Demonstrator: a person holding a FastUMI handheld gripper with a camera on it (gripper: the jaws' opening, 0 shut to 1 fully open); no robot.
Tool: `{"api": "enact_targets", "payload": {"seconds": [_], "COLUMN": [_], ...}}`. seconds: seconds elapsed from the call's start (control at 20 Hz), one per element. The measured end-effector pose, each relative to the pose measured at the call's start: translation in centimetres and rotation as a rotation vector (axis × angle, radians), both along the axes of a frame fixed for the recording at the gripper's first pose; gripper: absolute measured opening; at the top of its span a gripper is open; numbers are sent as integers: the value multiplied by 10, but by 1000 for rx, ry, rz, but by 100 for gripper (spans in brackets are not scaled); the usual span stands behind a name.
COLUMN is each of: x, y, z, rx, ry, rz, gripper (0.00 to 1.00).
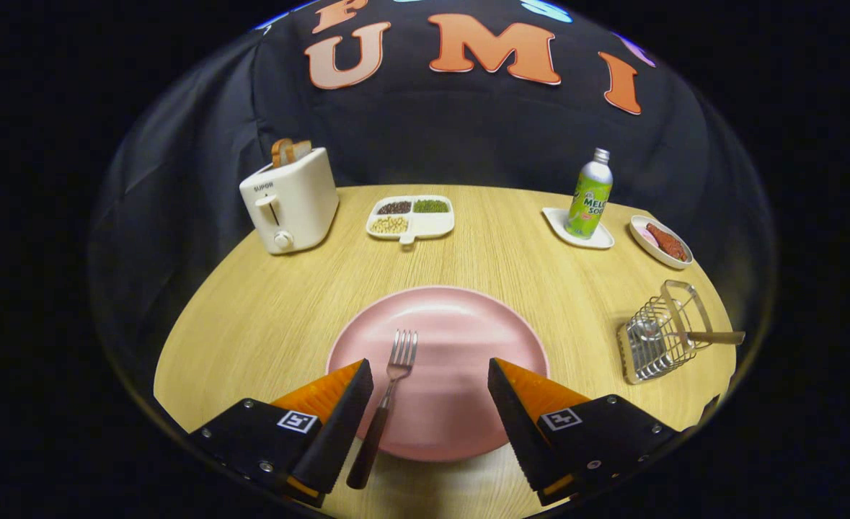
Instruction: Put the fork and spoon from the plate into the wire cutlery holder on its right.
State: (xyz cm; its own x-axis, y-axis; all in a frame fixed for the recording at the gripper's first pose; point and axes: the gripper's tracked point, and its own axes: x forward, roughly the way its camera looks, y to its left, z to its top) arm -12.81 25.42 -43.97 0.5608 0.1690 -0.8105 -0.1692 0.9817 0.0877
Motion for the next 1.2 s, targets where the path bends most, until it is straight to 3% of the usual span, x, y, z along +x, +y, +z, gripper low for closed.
{"api": "enact_targets", "payload": {"seconds": [0.2, 0.3, 0.5, 0.6, 0.65, 0.7, 0.75, 0.95, 1.2], "x": [-17, -22, -27, -25, -25, -25, -24, -22, -13], "y": [9, 10, 8, 10, 8, 8, 7, 6, -6], "z": [-26, -32, -38, -39, -38, -38, -39, -38, -20], "rx": [-30, -28, -26, -20, -27, -24, -23, -5, 38], "ry": [102, 136, 183, 195, 194, 203, 200, 208, 175], "rz": [38, 50, 62, 77, 79, 83, 78, 78, 85], "gripper": [92, 85, 60, 44, 31, 28, 17, 7, 4]}}
